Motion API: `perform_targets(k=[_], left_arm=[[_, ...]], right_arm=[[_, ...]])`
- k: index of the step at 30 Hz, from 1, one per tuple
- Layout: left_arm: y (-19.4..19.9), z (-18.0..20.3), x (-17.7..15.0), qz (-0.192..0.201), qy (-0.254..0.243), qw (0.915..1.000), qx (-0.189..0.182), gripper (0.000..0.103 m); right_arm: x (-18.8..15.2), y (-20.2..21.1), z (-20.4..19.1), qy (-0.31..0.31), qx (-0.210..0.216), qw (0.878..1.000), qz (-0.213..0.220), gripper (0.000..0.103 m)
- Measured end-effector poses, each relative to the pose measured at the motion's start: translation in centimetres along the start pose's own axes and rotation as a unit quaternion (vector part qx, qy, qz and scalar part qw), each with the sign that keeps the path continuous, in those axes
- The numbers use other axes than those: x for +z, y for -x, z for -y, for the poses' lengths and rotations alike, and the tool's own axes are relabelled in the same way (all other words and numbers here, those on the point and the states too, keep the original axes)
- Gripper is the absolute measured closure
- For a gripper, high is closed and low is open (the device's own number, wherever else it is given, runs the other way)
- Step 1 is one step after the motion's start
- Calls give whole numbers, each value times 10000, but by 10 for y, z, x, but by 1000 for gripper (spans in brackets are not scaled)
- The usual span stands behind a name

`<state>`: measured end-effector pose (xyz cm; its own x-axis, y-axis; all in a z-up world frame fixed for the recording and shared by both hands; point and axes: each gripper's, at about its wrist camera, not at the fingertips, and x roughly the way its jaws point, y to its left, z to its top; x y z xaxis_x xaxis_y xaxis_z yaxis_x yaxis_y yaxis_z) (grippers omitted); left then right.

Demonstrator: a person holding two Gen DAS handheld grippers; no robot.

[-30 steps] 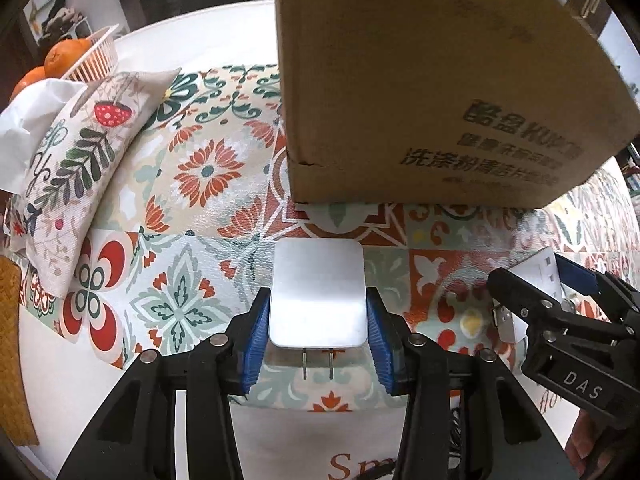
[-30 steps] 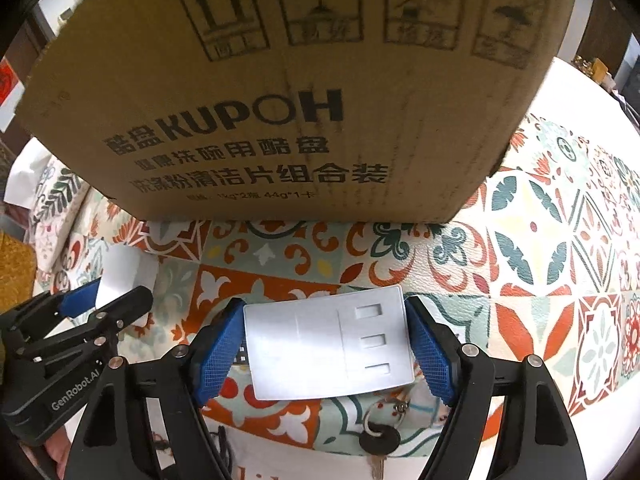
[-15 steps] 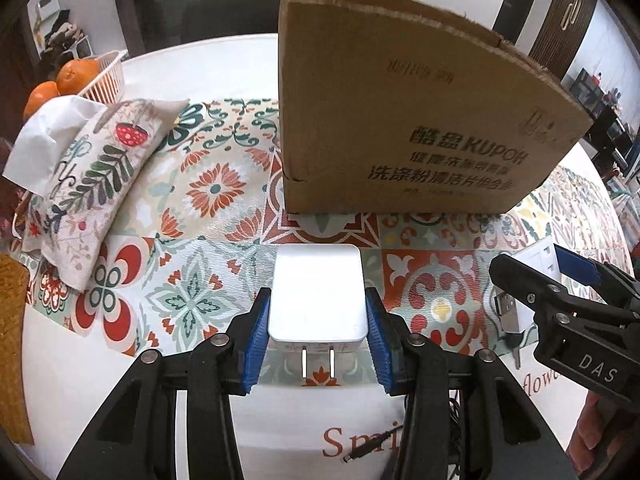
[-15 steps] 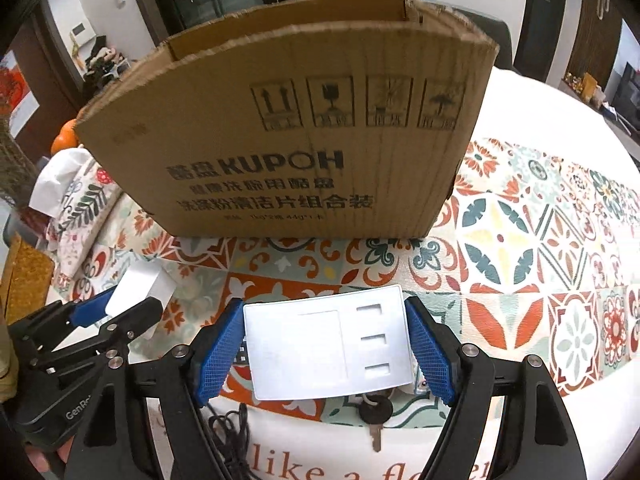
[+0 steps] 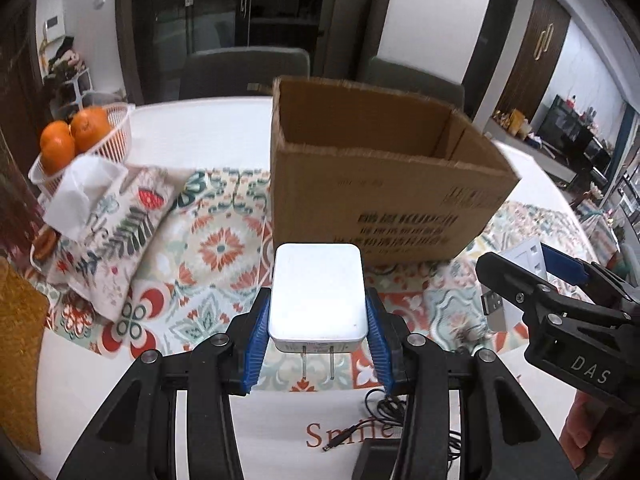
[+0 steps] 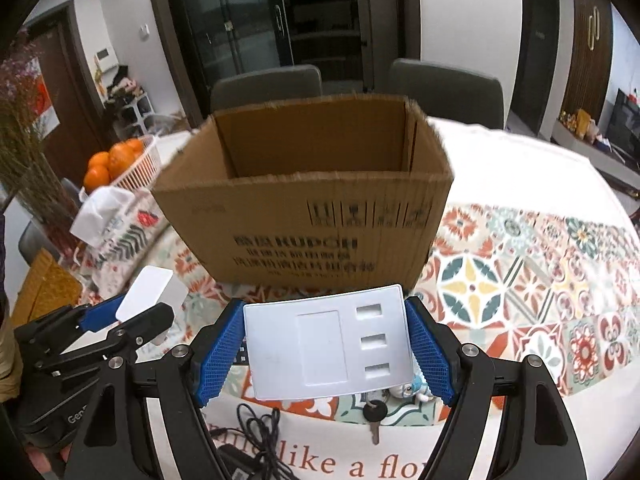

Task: Organize rigid objects
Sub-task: 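Lift and carry the white charger and USB hub over the cardboard box with both tools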

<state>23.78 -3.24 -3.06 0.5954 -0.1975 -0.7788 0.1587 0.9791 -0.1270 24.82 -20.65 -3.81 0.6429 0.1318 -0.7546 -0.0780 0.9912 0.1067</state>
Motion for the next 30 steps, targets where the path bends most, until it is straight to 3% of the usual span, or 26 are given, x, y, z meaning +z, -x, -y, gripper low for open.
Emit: perform_targets(k=[15,30], left_arm=[[47,18,44,725,-276,9969,-129,59],[45,28,88,852,-464,9952,-149,59]], right_arm=[[35,47,6,-62,89,9972,744,24],[75,54,7,-10,310,9929,1147,24]])
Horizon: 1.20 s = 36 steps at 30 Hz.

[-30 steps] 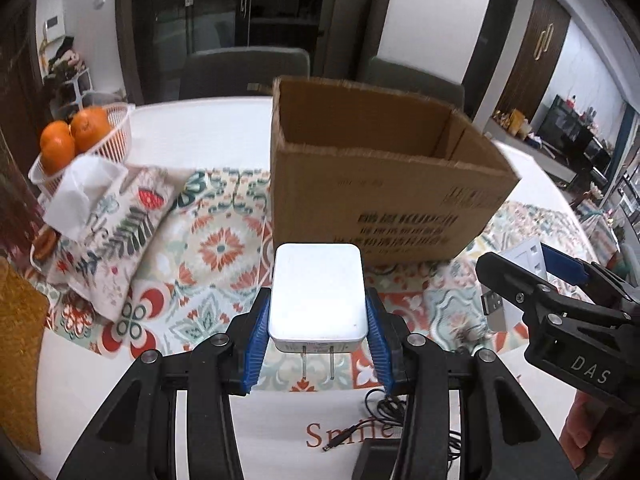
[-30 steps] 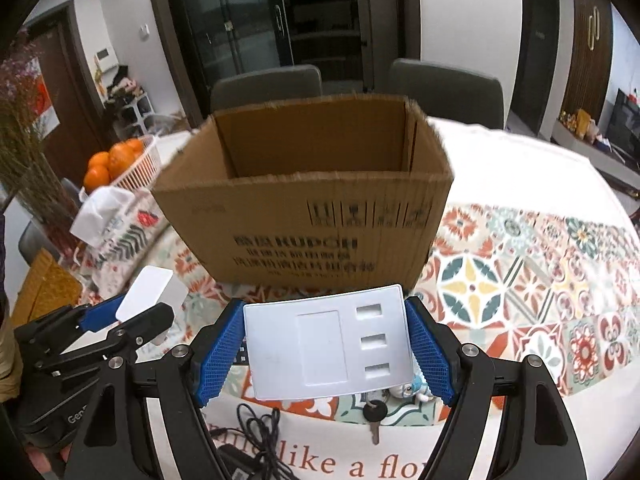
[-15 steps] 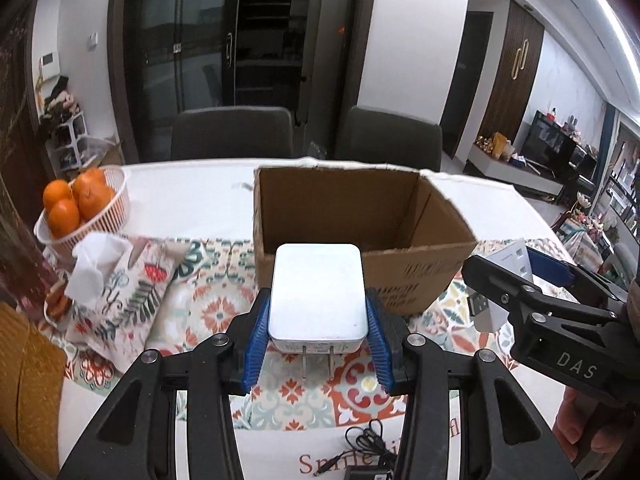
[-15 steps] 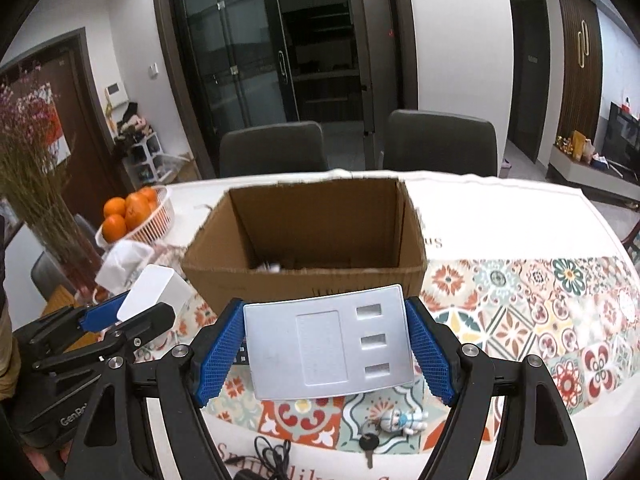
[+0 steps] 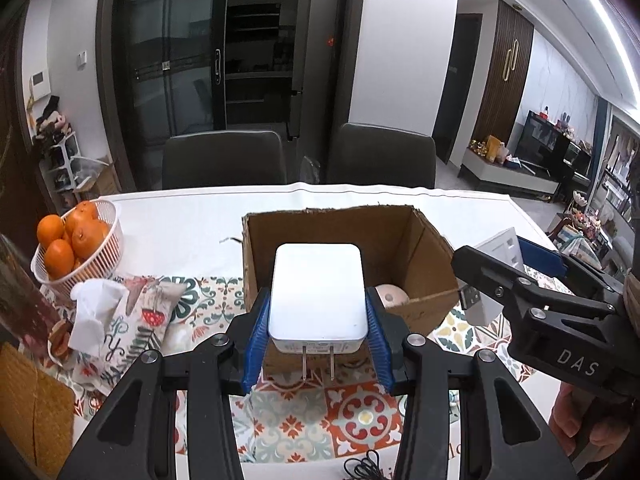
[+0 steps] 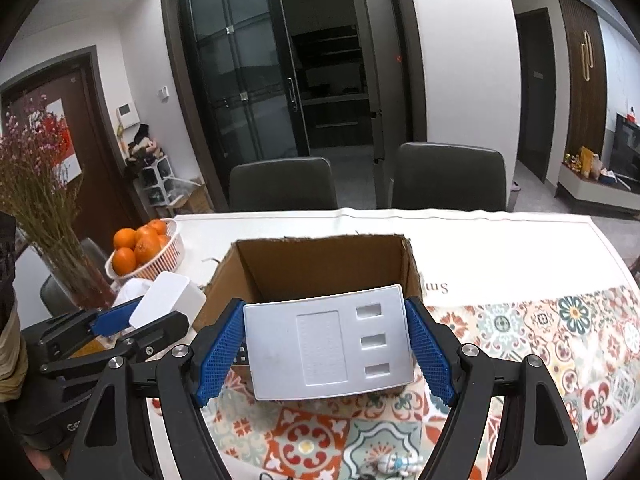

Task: Organize rigid objects
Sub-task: 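Lift and carry the white charger and USB hub over the cardboard box with both tools, then open the left tool to drop the charger while the right releases the USB hub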

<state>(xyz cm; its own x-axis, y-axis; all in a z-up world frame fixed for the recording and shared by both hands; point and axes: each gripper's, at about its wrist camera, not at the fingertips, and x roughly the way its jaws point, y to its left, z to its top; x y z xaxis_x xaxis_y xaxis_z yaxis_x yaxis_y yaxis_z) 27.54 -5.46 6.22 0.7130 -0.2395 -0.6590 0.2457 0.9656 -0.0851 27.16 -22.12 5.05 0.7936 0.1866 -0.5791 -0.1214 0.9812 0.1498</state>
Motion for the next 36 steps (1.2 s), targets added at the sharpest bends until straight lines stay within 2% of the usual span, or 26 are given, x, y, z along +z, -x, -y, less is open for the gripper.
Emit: perform_targets(k=[7,18,32,36], left_arm=[[-12,-2,14,-48,-29,10000,25,59],[-52,-8,29,-364,-17,9993,85,59],[-96,-13,24,-993,174,9949,-62,59],[-94,-13,23,-944,129,9954,53,59]], right_arm=[[14,-22,6,-108,179,9997,-131,24],[23,-67,15,-152,224,9984,-496,24],[18,-107,28,-434,317,9936,-990,24],[15,-111,30,-486,307,9927,-1059,21]])
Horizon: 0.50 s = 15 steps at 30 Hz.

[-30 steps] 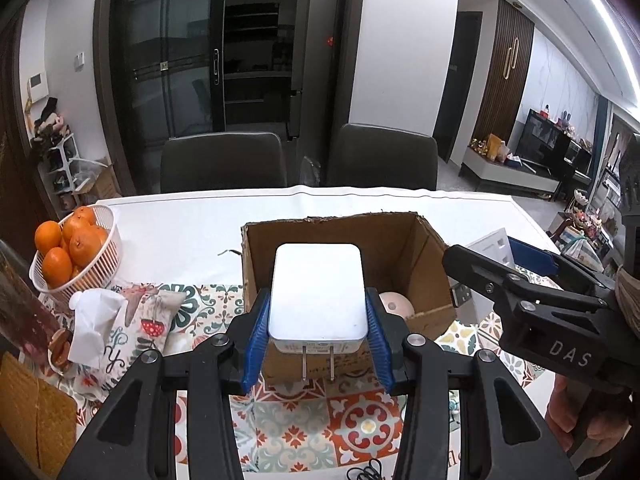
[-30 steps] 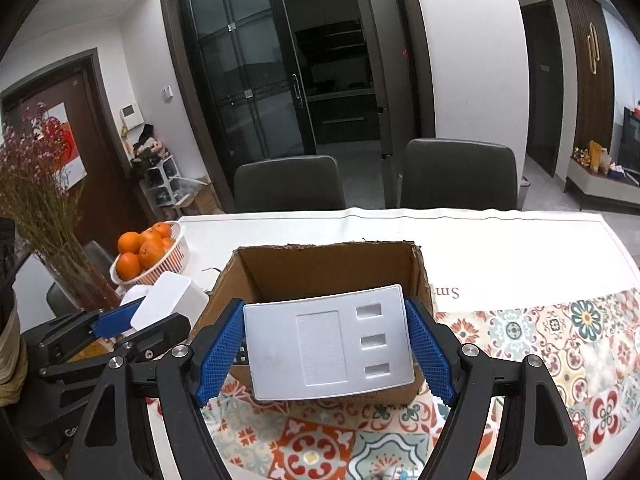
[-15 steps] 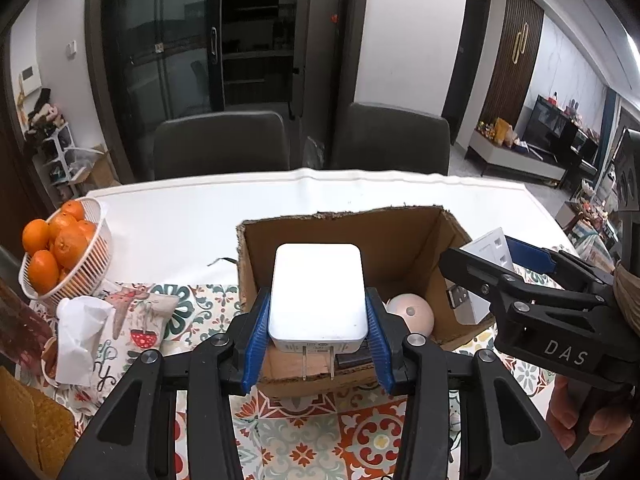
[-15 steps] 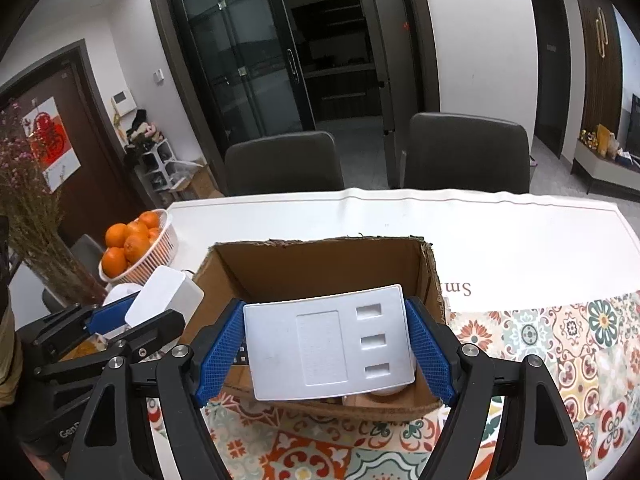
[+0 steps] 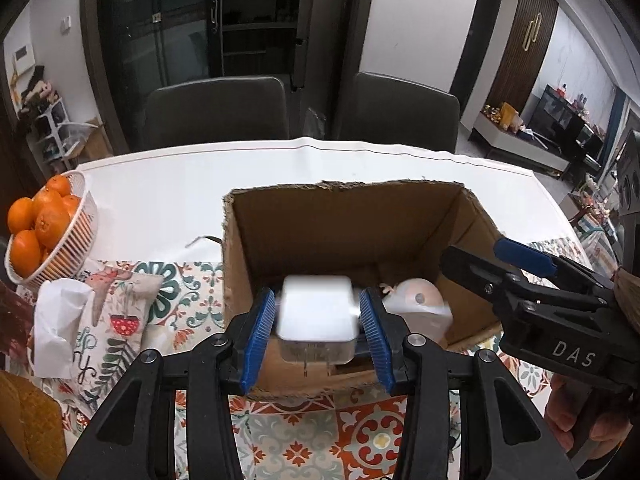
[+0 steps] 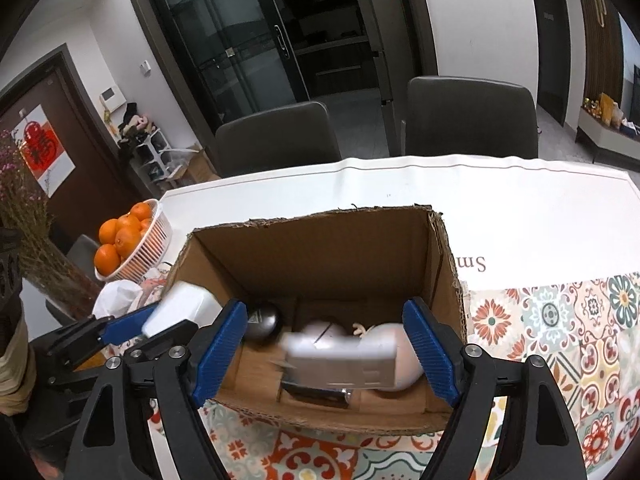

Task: Organize rigid objects
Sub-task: 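Open the left tool to drop the charger while the right releases the USB hub, then withdraw both tools from the box toward the black adapter and keychain figure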

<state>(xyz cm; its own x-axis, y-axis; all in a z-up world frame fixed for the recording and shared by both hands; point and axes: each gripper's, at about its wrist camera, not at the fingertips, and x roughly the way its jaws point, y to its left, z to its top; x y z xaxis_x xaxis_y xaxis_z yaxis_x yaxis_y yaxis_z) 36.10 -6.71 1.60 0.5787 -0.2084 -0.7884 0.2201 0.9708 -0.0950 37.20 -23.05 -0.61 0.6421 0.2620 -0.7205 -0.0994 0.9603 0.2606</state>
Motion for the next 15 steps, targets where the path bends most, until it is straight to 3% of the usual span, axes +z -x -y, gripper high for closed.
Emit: perform_targets(k=[15], left_arm=[[47,9,-21,439,-121,9990,31,59]], right_arm=[[-21,47,-10,133,-412,9979,489,21]])
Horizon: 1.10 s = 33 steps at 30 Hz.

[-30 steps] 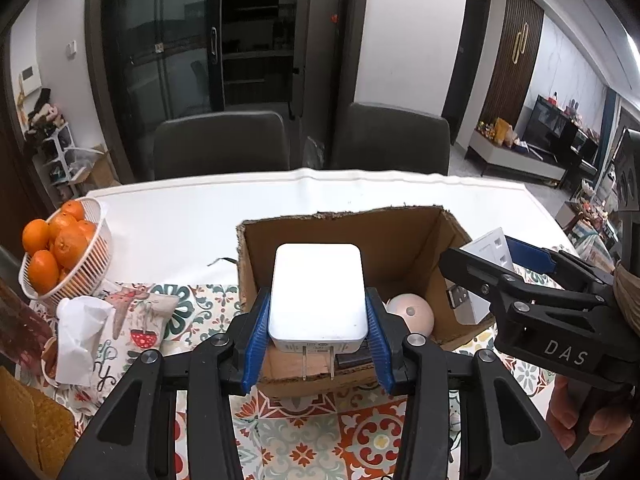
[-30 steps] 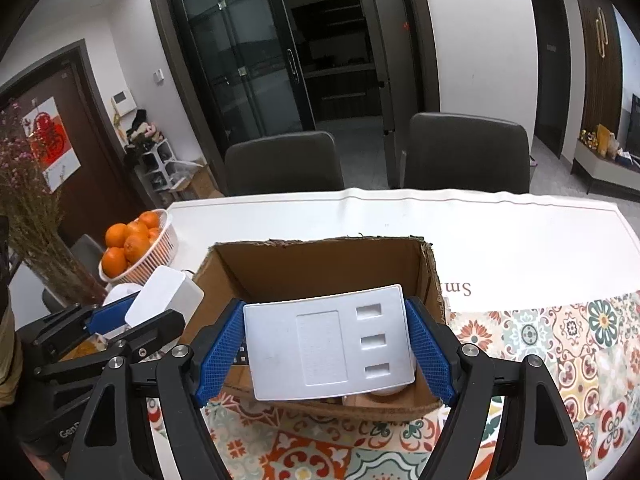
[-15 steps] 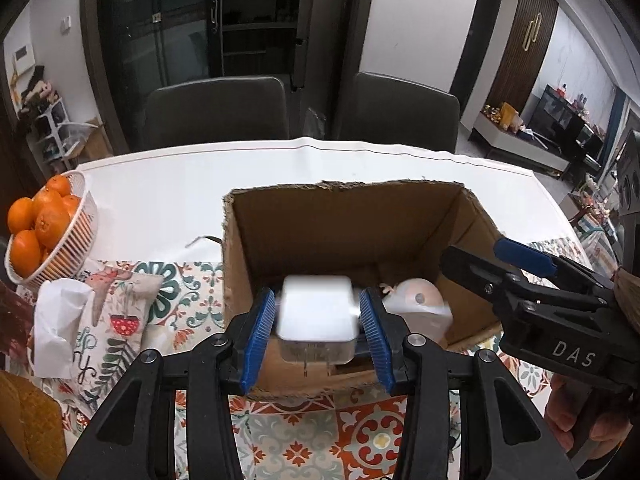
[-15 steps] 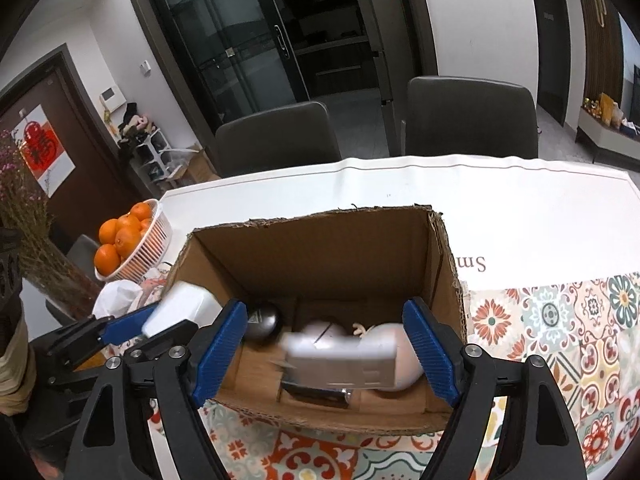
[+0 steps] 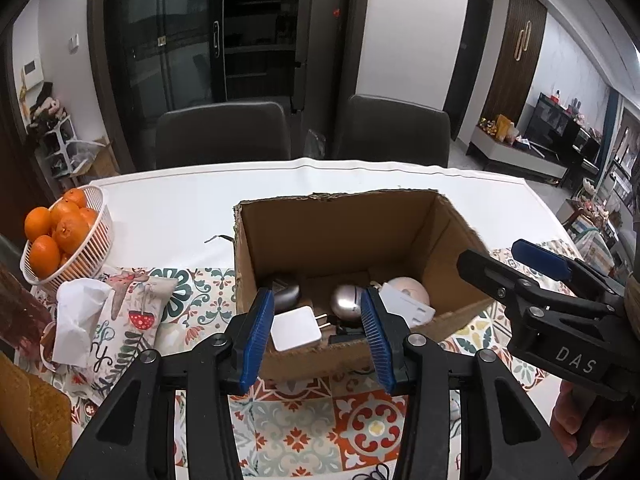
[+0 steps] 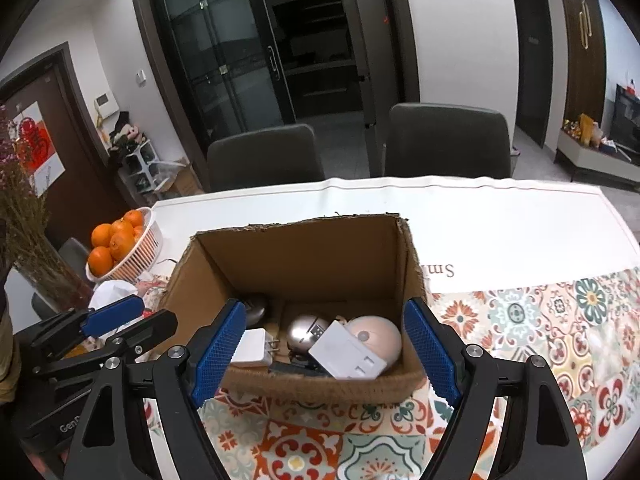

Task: Organize rigid objects
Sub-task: 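Withdraw both tools from the box toward the black adapter and keychain figure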

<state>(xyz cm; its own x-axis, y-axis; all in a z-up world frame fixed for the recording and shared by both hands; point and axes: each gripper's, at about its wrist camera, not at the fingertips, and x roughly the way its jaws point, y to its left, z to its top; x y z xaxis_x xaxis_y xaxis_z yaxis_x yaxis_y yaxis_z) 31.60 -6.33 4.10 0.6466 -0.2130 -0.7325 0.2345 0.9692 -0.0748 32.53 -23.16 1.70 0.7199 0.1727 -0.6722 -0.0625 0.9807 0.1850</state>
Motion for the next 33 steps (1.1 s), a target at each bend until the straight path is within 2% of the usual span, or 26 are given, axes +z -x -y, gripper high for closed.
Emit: perform_targets(k=[11,19,33], left_arm=[[35,17,-25,265,-201,9994,16,59],[53,26,-50,314,-251,9992,8,59],[68,37,-101,233,-294,9993,79,58]], right_arm=[[-22,42,3,16,-197,9994,277,21],[-44,69,4,51,-395,9980,500,21],[-89,90,7,160,-473,9976,489,21]])
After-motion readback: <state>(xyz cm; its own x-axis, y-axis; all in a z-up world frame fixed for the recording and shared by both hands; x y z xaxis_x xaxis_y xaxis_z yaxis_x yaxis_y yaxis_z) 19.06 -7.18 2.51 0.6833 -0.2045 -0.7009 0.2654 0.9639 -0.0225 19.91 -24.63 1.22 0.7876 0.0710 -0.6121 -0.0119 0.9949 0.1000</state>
